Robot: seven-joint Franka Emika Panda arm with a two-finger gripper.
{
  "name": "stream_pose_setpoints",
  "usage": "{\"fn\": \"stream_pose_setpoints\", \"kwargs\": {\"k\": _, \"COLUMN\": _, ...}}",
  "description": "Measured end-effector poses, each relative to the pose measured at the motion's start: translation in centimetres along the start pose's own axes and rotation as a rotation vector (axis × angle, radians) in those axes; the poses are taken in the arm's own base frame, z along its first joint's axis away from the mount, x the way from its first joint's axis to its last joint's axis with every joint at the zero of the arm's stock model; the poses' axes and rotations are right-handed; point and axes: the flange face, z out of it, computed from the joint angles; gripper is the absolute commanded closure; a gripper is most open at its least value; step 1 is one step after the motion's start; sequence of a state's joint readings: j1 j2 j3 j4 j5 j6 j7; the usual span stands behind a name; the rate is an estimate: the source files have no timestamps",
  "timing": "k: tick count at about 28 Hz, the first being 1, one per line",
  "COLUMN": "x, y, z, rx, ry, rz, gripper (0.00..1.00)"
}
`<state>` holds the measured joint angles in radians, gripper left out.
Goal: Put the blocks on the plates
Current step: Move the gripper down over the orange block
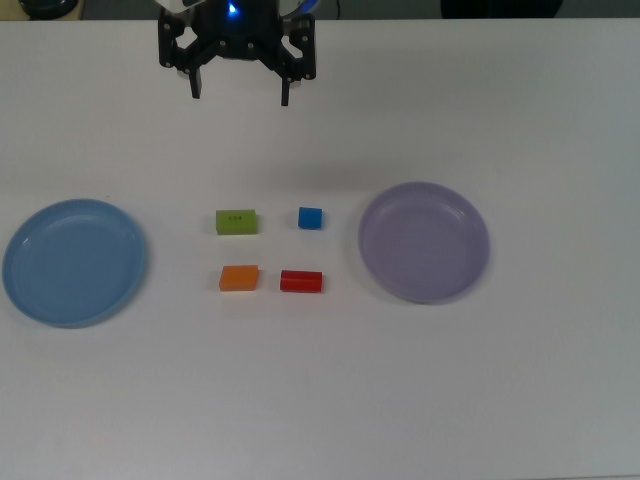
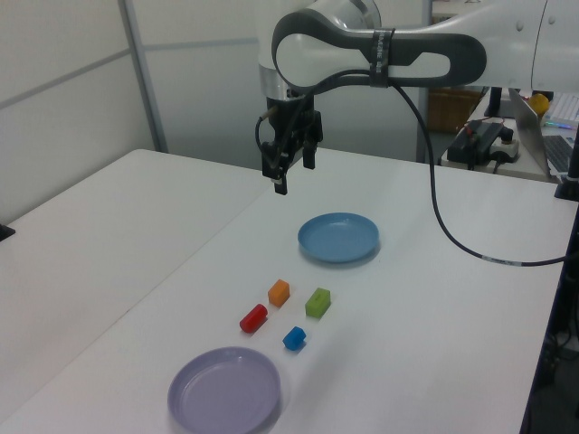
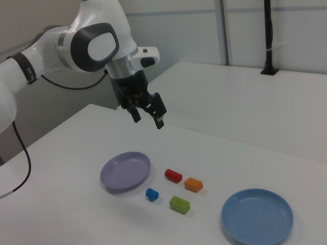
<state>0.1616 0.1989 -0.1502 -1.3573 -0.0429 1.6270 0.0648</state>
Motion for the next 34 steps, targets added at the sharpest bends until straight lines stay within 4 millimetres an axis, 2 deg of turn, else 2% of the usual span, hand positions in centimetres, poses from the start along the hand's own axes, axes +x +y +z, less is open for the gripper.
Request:
{"fn": "stream_pose_setpoints", "kwargs": {"k": 5, "x": 0.0, "y": -1.2, "z": 0.9, "rx": 0.005, "ry": -0.016, "rz": -0.032, "gripper": 0.0}}
{"fn": "stream_pose_setpoints", "kwargs": {"k": 9, "x": 0.5, "y": -3.6, "z": 3.1, "rx": 0.006, "ry": -0.054, "rz": -0.069, "gripper": 0.0}}
{"fn": "stream_pose_setpoints", "kwargs": {"k": 13, "x": 1.1, "y": -4.9, "z": 5.7, "rx": 0.002, "ry": -0.093, "rz": -0.089, "gripper": 0.0}}
{"fn": "stream_pose_setpoints", "kwargs": {"k": 21, "x": 3.5, "y": -5.7, "z": 10.2, "rx": -0.003, "ry": -0.061, "rz": -0.094, "gripper": 0.0}}
{"fn": "stream_pose_setpoints", "kwargs": {"k": 30, "x": 6.4, "y": -5.2, "z": 17.9, "rx": -0.033, "ry": -0.043, "rz": -0.092, "gripper": 0.0}}
{"fn": "stream_pose_setpoints", "kwargs": {"k": 34, "x": 7.0, "y": -5.1, "z": 20.4, "rx": -0.046, "ry": -0.048, "rz": -0.097, "gripper": 0.0}}
